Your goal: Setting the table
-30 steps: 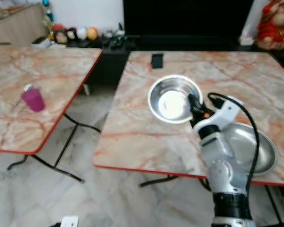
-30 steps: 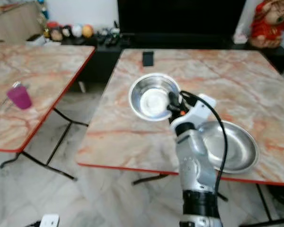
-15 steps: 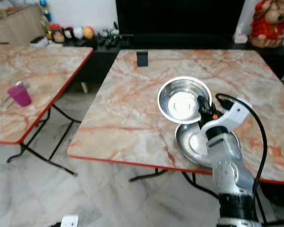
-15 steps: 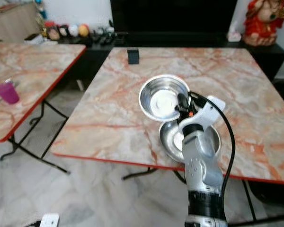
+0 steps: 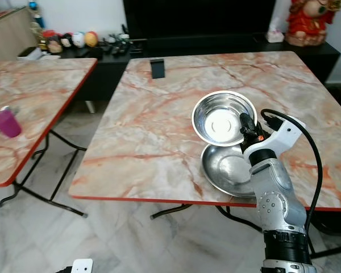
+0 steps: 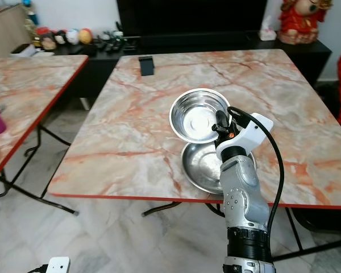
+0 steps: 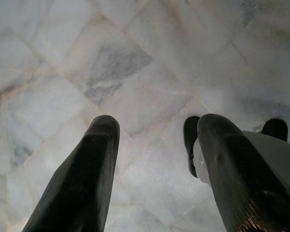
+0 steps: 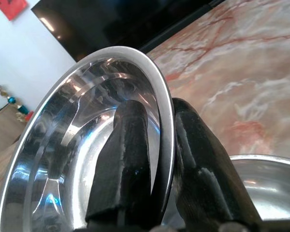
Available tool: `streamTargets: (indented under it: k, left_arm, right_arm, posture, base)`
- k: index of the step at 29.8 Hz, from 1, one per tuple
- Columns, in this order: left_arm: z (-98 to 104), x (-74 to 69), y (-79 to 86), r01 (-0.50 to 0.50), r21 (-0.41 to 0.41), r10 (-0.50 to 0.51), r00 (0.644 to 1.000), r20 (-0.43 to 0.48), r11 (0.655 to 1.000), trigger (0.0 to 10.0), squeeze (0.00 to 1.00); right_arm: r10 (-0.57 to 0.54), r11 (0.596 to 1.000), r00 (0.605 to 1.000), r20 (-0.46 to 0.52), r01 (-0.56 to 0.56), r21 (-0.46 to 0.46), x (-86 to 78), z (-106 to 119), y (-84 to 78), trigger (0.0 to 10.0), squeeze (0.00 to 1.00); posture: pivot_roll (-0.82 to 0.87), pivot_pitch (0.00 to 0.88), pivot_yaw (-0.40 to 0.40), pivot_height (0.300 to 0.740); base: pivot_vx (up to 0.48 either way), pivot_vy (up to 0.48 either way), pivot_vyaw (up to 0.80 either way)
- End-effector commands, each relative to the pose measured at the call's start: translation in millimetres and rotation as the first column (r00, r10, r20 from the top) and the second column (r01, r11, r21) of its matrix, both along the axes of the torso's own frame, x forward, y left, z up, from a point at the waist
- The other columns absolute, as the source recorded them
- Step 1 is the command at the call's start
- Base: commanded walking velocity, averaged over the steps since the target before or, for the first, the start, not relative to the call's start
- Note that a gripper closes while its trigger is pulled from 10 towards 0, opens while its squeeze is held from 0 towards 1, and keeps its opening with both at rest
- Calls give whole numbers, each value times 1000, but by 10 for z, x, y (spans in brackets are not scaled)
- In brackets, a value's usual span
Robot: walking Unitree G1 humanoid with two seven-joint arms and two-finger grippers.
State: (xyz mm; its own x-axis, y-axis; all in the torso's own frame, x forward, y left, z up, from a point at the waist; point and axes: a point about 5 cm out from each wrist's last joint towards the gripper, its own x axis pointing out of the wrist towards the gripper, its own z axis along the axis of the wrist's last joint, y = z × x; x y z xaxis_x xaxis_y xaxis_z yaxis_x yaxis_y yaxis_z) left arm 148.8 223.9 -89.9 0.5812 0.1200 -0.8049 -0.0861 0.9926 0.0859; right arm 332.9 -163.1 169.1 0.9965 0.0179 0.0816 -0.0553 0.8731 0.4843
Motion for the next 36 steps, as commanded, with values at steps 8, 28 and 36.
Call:
streamTargets:
  k: [8, 28, 36]
  left_arm:
    - [-6, -37, 33, -23, -6, 23, 1000, -2, 1000, 10000, 0]
    - [10, -8, 62, -24, -7, 24, 1000, 0, 1000, 10000, 0]
    - [17, 4, 76, -18, -6, 18, 1000, 0, 1000, 10000, 0]
  right_arm:
    - [11, 1000, 1000, 10, -11, -2, 29, 36, 53, 10000, 0]
    - [-15, 950, 985, -175, -41, -309, 33, 80, -120, 10000, 0]
    - [-7, 978, 967, -253, -46, -204, -21, 225, -128, 10000, 0]
  posture:
    - [-63, 0, 65, 740]
    - [-89, 0, 75, 740]
    - [-98, 0, 83, 740]
  base:
    - [0, 0, -664]
    - [0, 0, 0]
    - [0, 0, 0]
